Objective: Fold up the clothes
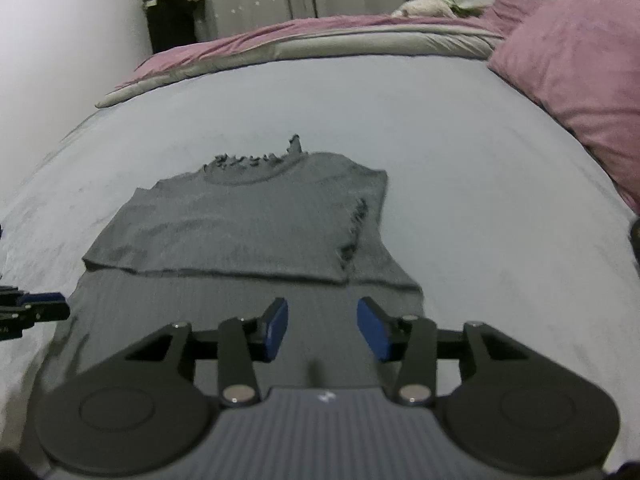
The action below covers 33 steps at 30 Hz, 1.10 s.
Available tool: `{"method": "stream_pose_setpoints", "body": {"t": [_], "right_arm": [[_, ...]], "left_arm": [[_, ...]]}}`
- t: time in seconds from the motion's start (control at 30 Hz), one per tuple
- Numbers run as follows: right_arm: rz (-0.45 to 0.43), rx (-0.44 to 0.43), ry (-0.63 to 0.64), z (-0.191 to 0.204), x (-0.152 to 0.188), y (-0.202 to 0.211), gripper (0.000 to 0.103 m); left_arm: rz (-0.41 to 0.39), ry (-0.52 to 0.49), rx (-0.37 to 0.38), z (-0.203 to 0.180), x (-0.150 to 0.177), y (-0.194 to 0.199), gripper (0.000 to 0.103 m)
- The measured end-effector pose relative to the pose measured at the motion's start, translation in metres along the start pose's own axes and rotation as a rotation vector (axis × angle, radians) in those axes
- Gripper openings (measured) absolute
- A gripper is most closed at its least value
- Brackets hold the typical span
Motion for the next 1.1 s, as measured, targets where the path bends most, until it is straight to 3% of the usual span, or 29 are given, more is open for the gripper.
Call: {"method": "stream_pose_setpoints", "body": {"t": [0.33, 0.53, 0.8, 1.1], "right_arm": [[0.074, 0.012, -0.070, -0.031, 0.047, 0.054, 0.049], [0.128, 0.019, -0.150, -0.057, 0.079, 0.072, 0.053], [0.204, -0.024, -0.209, -0.071, 0.104, 0.085, 0.069], [0.288, -0.071, -0.305, -0.089, 0.114, 0.079, 0.069]], "left_arm": [[0.077, 0.060, -0.029, -0.002, 0.046, 0.054, 0.026], [0.115, 0.125, -0.003, -0.003, 0.068, 0.078, 0.031], [0.188, 0.153, 0.058, -0.013, 0.089, 0.089, 0.039], [0.270, 0.278, 0.116, -0.002, 0.116, 0.081, 0.040]]}}
Point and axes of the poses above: each gripper's, at about its wrist camera, not at the fingertips, and y roughly against the way its jaws point, z to its left, x to its underside, the point moved 2 cm from there along -y, roughly the way its jaws point, and after that the axes turned 5 degrees about -y, right-handed, at the moved point
